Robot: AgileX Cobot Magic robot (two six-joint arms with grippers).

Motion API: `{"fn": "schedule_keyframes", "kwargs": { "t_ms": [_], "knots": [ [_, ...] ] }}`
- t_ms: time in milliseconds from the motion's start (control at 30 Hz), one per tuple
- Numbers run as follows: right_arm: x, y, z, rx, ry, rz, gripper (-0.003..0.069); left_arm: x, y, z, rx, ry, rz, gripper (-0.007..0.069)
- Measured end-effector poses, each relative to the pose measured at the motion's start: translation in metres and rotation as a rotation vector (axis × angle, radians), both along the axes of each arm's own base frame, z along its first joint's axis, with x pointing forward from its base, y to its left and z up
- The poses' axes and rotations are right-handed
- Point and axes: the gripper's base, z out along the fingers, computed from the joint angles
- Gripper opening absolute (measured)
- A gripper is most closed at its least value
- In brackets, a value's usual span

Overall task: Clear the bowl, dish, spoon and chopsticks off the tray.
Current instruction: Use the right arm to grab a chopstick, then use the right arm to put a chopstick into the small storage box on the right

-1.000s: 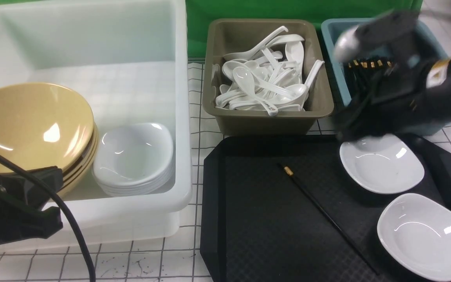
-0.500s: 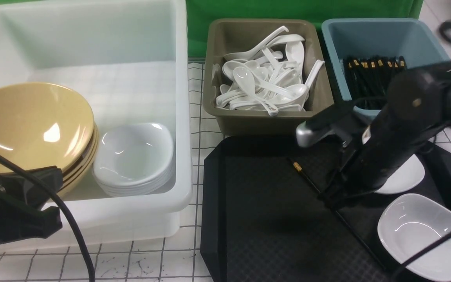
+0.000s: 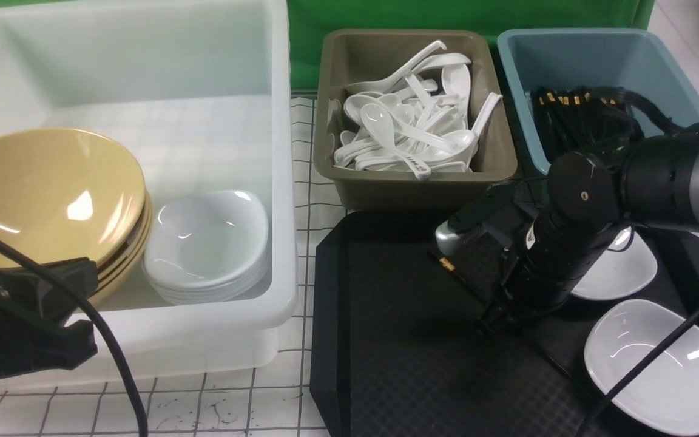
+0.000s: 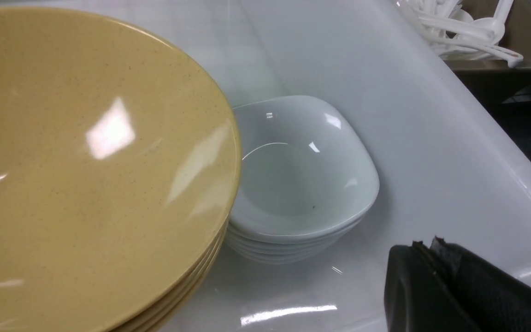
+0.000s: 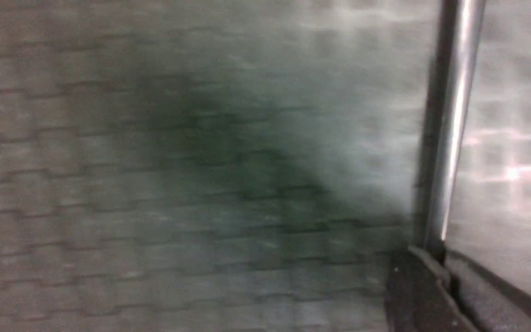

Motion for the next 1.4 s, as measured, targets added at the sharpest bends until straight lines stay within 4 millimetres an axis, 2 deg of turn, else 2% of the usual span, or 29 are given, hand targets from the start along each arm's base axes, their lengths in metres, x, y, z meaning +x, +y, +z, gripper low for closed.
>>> {"fn": "schedule_keyframes", "kwargs": {
  "t_ms": [100, 200, 267, 333, 400, 467, 500, 567, 633, 667, 700, 733, 767, 833, 867, 900, 967, 1033, 1067, 1133, 1167, 1200, 1333, 1400],
  "knots": [
    [-0.012, 0.009, 0.014, 0.021, -0.01, 0.028, 0.0069, 0.0, 0.0, 0.0, 0.0, 0.0, 0.0, -0.0012],
    [-0.02, 0.009, 0.043, 0.061, -0.076, 0.037, 0.0069, 0.0, 0.0, 0.0, 0.001, -0.004, 0.002, -0.0012],
    [-0.029, 0.004, 0.075, 0.108, -0.161, 0.038, 0.0069, 0.0, 0.0, 0.001, 0.005, -0.01, 0.002, -0.0012],
    [-0.037, -0.001, 0.098, 0.14, -0.226, 0.039, 0.0069, 0.001, 0.0, 0.001, 0.006, -0.011, 0.002, -0.0012],
    [-0.046, -0.012, 0.128, 0.175, -0.33, 0.033, 0.0069, 0.001, 0.0, 0.001, 0.006, -0.013, 0.003, -0.0012],
    [-0.049, -0.021, 0.145, 0.185, -0.422, 0.032, 0.0069, 0.001, 0.0, 0.001, 0.006, -0.014, 0.003, -0.0012],
    [-0.049, -0.026, 0.155, 0.196, -0.487, 0.025, 0.0069, 0.001, 0.001, 0.001, 0.006, -0.016, 0.004, -0.0012],
    [-0.038, -0.045, 0.18, 0.231, -0.722, -0.016, 0.0069, 0.001, 0.001, 0.001, 0.006, -0.016, 0.004, -0.0012],
    [-0.025, -0.058, 0.194, 0.269, -0.889, -0.059, 0.0069, 0.001, 0.001, 0.001, 0.006, -0.016, 0.004, -0.0012],
    [-0.009, -0.072, 0.2, 0.297, -1.014, -0.116, 0.0069, 0.001, 0.001, 0.001, 0.006, -0.016, 0.004, -0.0012],
    [0.004, -0.08, 0.201, 0.316, -1.081, -0.156, 0.0069, 0.001, 0.001, 0.001, 0.006, -0.016, 0.004, -0.0012],
    [0.007, -0.08, 0.201, 0.324, -1.089, -0.158, 0.0069, 0.001, 0.001, 0.001, 0.006, -0.016, 0.004, -0.0012],
    [0.031, -0.092, 0.195, 0.337, -1.127, -0.227, 0.0069, 0.001, 0.001, 0.001, 0.006, -0.016, 0.004, -0.0012],
    [0.063, -0.105, 0.181, 0.344, -1.107, -0.31, 0.0069, 0.001, 0.001, 0.001, 0.006, -0.016, 0.004, -0.0012],
    [0.071, -0.109, 0.176, 0.34, -1.093, -0.332, 0.0071, 0.001, 0.001, 0.001, 0.007, -0.016, 0.004, -0.0012],
    [0.101, -0.117, 0.152, 0.327, -1.007, -0.405, 0.0087, 0.001, 0.001, 0.001, 0.011, -0.017, 0.001, -0.0012],
    [0.127, -0.123, 0.127, 0.296, -0.886, -0.475, 0.0127, 0.001, 0.001, 0.001, 0.019, -0.02, -0.003, -0.0012],
    [0.148, -0.127, 0.107, 0.234, -0.719, -0.539, 0.0216, 0.001, 0.001, 0.001, 0.022, -0.021, -0.004, -0.0012],
    [0.152, -0.128, 0.1, 0.214, -0.673, -0.549, 0.0252, 0.001, 0.001, 0.001, 0.022, -0.021, -0.004, -0.0012],
    [0.154, -0.126, 0.1, 0.179, -0.588, -0.552, 0.0328, 0.0, 0.001, 0.002, 0.022, -0.027, -0.005, -0.0012],
    [0.154, -0.127, 0.1, 0.176, -0.584, -0.55, 0.0335, 0.0, 0.001, 0.002, 0.022, -0.028, -0.005, -0.0012],
    [0.148, -0.123, 0.109, 0.167, -0.569, -0.527, 0.0372, -0.003, 0.001, 0.003, 0.026, -0.045, -0.007, -0.0012],
    [0.122, -0.122, 0.129, 0.139, -0.498, -0.513, 0.0398, -0.02, 0.002, 0.012, 0.061, -0.135, -0.021, -0.0012],
    [0.1, -0.124, 0.125, 0.089, -0.38, -0.513, 0.04, -0.03, 0.003, 0.015, 0.064, -0.184, -0.021, -0.0012]
  ]
}}
